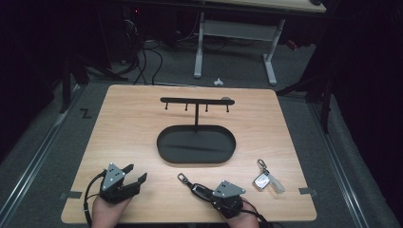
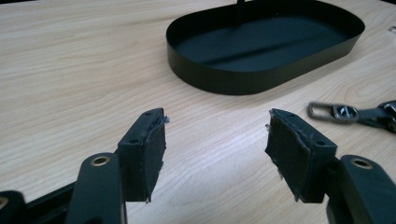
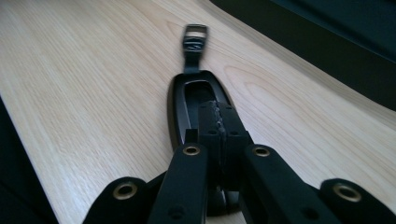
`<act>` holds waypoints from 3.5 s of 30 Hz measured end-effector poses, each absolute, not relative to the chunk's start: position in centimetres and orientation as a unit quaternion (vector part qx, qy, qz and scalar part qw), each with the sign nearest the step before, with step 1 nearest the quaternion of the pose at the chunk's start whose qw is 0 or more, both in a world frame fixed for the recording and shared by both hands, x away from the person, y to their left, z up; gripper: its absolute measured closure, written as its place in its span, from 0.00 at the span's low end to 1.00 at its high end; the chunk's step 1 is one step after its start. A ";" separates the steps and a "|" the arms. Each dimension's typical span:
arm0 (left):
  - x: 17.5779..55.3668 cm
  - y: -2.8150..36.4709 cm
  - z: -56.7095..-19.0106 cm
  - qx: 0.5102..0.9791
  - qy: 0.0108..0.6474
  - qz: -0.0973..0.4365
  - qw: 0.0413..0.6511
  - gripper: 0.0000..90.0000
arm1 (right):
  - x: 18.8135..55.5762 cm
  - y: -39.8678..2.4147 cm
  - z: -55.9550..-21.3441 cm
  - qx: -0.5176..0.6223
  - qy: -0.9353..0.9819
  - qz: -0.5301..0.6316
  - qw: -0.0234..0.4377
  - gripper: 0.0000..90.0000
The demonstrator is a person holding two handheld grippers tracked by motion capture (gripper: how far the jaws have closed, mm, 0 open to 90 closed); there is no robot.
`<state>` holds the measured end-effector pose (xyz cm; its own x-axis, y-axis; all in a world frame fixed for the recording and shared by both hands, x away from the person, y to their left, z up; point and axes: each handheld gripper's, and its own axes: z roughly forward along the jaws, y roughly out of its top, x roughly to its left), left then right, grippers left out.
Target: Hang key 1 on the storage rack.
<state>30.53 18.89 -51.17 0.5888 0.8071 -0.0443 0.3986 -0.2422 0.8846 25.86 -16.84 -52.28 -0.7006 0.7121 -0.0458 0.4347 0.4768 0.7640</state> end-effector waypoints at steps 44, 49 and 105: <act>31.2 18.1 -51.1 0.766 0.384 0.207 0.472 0.42 | 25.4 -18.7 -52.4 0.347 0.858 0.344 0.159 1.00; 30.6 19.4 -51.1 0.758 0.398 0.211 0.472 0.42 | 26.6 -18.9 -52.3 0.356 0.855 0.336 0.168 1.00; 30.8 19.2 -51.2 0.760 0.400 0.213 0.465 0.41 | 30.2 -24.4 -49.4 0.446 0.822 0.313 0.168 0.65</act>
